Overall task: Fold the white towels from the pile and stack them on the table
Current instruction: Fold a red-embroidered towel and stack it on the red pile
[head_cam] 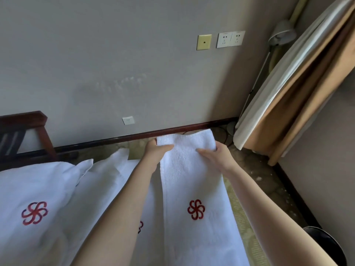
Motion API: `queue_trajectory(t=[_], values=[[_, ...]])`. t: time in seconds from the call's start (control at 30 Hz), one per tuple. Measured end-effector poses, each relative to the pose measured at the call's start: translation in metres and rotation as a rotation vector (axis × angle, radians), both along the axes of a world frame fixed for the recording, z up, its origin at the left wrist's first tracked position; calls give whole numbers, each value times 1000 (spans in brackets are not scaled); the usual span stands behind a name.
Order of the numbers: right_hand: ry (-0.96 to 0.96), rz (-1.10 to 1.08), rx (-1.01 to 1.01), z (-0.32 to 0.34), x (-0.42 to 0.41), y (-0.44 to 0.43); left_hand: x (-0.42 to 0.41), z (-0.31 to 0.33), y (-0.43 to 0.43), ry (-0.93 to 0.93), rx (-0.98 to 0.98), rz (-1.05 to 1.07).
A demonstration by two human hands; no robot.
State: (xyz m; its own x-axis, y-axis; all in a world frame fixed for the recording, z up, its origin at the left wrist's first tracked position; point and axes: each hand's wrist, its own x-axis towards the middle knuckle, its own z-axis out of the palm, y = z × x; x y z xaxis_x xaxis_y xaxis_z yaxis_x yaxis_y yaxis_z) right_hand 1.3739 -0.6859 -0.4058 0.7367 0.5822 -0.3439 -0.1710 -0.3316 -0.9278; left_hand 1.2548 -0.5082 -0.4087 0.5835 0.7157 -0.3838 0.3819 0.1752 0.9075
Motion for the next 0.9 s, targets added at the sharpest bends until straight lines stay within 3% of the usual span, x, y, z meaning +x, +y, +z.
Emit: queue_trajectory(t=[0.2, 0.4, 0.6, 0.9], values=[[-205, -87, -335, -49, 20, 19, 23, -53, 19, 186, -81, 49], [-444, -141, -610, -67, 16, 31, 33, -77, 13, 294, 189, 90], [-392, -136, -571, -63, 12, 23, 22, -66, -1, 391, 229, 80], [-307, -83, -438, -51, -63, -59, -68, -64, -91, 219, -108, 173]])
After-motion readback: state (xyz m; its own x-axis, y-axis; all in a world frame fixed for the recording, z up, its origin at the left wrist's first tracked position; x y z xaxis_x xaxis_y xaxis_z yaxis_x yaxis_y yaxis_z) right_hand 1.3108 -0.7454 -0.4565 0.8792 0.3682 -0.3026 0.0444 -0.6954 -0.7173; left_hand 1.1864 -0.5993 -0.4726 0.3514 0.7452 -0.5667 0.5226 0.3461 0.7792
